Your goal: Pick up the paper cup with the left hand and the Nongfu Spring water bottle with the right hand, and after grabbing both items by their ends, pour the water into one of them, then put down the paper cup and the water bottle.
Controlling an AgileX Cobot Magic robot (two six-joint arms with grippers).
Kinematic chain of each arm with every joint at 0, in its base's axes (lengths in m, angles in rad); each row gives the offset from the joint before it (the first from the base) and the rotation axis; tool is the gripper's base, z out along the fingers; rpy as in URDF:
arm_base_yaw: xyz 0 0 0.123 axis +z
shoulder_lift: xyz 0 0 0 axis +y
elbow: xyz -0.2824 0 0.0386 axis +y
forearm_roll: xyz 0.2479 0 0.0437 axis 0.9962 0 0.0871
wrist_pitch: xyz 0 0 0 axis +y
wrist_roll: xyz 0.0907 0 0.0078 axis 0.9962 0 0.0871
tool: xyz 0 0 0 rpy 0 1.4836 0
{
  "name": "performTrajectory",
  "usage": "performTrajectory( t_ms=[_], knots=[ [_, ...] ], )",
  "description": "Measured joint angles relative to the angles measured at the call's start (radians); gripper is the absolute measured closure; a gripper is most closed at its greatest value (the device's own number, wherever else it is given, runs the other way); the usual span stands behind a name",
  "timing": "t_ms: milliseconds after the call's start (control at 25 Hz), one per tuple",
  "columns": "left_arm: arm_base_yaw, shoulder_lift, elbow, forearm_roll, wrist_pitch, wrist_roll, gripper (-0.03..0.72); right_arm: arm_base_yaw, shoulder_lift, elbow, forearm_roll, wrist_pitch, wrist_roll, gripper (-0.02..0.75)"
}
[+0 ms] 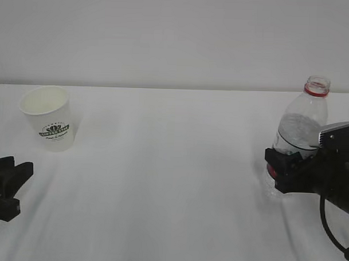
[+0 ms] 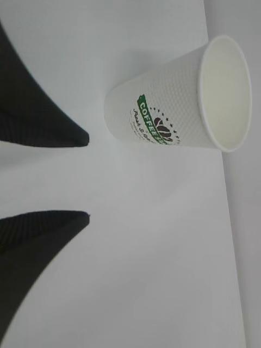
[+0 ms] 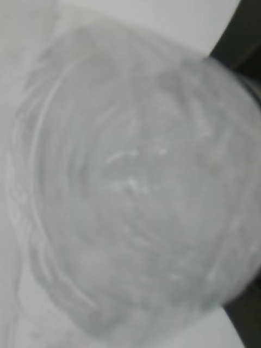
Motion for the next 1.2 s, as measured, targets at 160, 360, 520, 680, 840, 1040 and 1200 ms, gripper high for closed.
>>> performTrajectory(
  t_ms=[160,360,520,680,840,1040,1200],
  knots=[
    [0.000,0.000,0.000,0.004,0.000,0.000,0.402,0.000,-0.076,0.038,0.004,0.004,0.000,0.283],
    [0.000,0.000,0.000,0.014,0.000,0.000,0.402,0.000,-0.157,0.087,0.007,0.004,0.000,0.284],
    [0.000,0.000,0.000,0.014,0.000,0.000,0.402,0.000,-0.209,0.121,0.007,0.006,0.030,0.284],
    [0.000,0.000,0.000,0.014,0.000,0.000,0.402,0.000,-0.258,0.160,0.007,0.008,0.043,0.284],
    [0.000,0.000,0.000,-0.026,0.000,0.000,0.367,0.000,-0.291,0.180,0.004,0.011,0.045,0.284],
    [0.000,0.002,-0.040,-0.071,0.000,0.000,0.235,0.000,-0.297,0.184,-0.001,0.012,0.045,0.284],
    [0.000,0.034,-0.110,-0.079,-0.001,0.000,0.115,0.000,-0.297,0.184,-0.001,0.015,0.045,0.285]
  ],
)
